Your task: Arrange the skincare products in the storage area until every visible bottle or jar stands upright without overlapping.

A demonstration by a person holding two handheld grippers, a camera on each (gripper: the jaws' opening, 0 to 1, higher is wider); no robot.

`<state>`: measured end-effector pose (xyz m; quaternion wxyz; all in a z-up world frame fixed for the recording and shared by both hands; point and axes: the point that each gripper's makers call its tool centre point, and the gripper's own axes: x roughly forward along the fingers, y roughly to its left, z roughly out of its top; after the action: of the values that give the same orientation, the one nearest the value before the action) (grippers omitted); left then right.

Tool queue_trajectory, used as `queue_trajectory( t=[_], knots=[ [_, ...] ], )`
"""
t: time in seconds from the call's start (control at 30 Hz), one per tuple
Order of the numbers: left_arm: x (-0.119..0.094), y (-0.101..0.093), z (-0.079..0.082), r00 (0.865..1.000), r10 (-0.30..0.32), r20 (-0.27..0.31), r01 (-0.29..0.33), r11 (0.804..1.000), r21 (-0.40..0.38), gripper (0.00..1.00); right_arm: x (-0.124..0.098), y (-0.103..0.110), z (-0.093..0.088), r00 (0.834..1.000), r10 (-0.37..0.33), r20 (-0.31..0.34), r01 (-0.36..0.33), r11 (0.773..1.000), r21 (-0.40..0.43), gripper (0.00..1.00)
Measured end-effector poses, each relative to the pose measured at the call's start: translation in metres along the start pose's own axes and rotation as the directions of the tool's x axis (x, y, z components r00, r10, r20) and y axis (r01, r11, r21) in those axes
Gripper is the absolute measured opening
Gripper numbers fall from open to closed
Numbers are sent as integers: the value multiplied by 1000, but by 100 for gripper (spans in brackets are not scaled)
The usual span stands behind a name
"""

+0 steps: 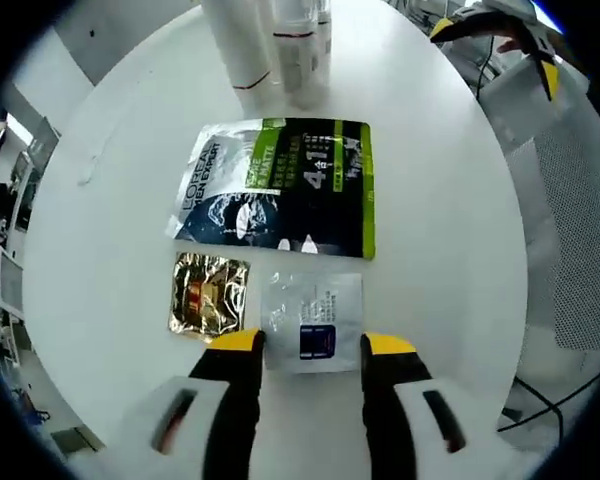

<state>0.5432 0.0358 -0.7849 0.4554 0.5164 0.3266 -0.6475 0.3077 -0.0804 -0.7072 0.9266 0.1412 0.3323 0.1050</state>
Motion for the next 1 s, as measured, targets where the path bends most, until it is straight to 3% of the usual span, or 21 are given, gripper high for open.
queue_trajectory(
  t=[0.37,1.0],
  knots=[
    [3,2,1,1000,-10,-19,11,999,38,40,-1,-2,1,1000,-8,6,8,1000,6,99],
    [3,2,0,1000,-12,-19,12,1000,19,44,-1,-3,1,1000,-8,11,8,1000,11,99]
  ],
)
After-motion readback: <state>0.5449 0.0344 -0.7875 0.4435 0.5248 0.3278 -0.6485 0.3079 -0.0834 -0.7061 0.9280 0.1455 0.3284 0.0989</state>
